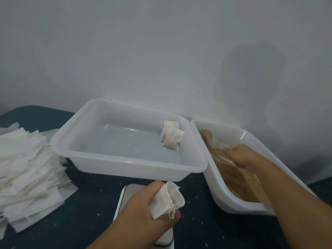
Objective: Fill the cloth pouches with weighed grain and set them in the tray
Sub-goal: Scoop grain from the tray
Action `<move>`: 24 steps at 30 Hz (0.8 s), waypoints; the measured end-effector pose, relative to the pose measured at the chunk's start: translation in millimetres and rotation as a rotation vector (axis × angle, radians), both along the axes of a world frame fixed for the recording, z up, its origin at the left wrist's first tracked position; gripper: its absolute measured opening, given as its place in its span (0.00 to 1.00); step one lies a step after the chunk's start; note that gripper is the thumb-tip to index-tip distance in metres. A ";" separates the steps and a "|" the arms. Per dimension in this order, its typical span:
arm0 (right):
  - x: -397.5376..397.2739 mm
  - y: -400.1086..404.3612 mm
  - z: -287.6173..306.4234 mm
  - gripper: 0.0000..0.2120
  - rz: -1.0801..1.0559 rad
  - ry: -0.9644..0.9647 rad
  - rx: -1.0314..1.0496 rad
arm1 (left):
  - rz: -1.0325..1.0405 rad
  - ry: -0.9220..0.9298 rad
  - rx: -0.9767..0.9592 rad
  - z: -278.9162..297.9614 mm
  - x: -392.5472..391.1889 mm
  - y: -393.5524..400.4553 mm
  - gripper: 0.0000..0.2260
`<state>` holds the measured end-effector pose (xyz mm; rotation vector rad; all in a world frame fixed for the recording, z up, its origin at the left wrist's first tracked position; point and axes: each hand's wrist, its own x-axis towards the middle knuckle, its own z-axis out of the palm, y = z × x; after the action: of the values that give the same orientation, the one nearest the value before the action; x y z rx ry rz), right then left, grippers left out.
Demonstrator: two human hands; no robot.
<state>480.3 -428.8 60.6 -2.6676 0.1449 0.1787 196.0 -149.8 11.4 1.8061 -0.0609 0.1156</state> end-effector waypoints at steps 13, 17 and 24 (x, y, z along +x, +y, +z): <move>-98.6 -32.8 34.5 0.21 0.018 -0.257 0.179 | 0.056 -0.013 -0.071 -0.7 -4.7 0.9 0.15; -149.4 -29.3 60.6 0.22 0.093 -0.339 0.157 | 0.134 -0.047 0.017 -1.7 -1.2 7.1 0.08; -222.9 -16.1 94.2 0.28 0.385 -0.181 0.055 | 0.223 -0.048 0.100 -5.2 2.0 18.0 0.07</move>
<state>257.4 -445.0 154.8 -2.6144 -0.4261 0.0590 197.9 -131.8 6.2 1.9056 0.1032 0.3193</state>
